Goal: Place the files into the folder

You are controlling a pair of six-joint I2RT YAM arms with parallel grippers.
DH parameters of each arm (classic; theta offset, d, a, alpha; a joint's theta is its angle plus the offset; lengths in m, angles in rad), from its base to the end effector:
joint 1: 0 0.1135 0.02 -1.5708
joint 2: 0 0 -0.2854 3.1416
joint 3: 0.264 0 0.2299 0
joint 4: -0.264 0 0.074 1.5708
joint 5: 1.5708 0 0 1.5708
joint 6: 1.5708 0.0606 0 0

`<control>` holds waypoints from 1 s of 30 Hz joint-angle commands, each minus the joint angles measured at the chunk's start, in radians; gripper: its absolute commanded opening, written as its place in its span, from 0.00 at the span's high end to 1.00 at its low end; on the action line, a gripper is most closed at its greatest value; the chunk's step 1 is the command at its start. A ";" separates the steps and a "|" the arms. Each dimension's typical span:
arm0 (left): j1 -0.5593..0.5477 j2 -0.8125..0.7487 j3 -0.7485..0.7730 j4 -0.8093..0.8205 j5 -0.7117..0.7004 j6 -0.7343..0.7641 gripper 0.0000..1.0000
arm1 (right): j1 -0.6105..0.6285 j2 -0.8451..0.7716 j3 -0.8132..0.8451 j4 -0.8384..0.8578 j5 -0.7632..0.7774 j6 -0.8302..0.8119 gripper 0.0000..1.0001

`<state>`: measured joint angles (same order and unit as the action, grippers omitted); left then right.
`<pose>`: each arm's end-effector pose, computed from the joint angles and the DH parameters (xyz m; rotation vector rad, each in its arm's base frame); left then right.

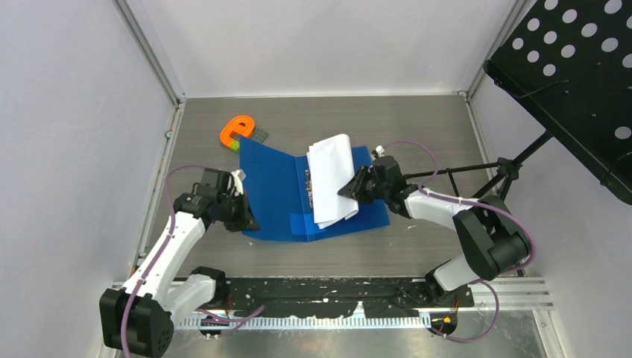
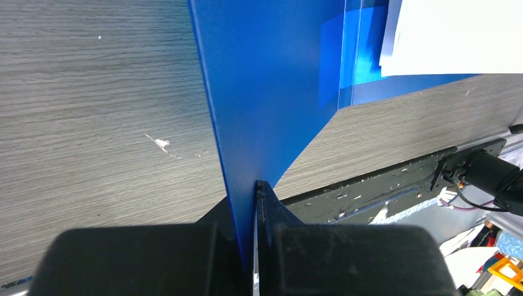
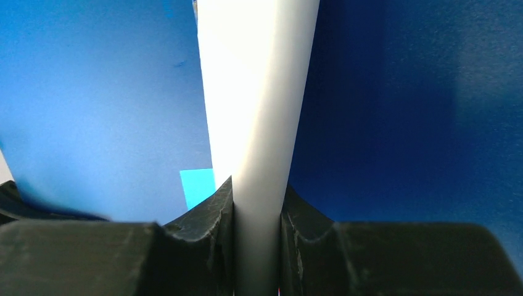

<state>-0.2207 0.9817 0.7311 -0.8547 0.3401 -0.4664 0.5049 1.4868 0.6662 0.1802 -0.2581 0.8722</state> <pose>0.1421 -0.0526 0.2367 -0.2252 2.7351 -0.6623 0.2530 0.1575 0.1972 0.2832 2.3762 1.0009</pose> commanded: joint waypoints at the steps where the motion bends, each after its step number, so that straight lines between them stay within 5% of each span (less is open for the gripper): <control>1: -0.004 -0.005 0.037 -0.034 -0.009 0.025 1.00 | -0.026 -0.007 -0.022 0.075 -0.017 0.004 0.71; 24: -0.003 0.019 0.044 -0.043 -0.017 0.028 1.00 | -0.049 0.090 -0.133 0.284 -0.123 -0.009 0.71; 30: -0.004 0.022 0.045 -0.044 -0.018 0.029 1.00 | -0.048 0.043 -0.087 0.167 -0.073 -0.074 0.71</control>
<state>-0.2207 0.9997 0.7475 -0.8734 0.3332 -0.4633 0.4580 1.5814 0.5320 0.3862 -0.3500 0.8474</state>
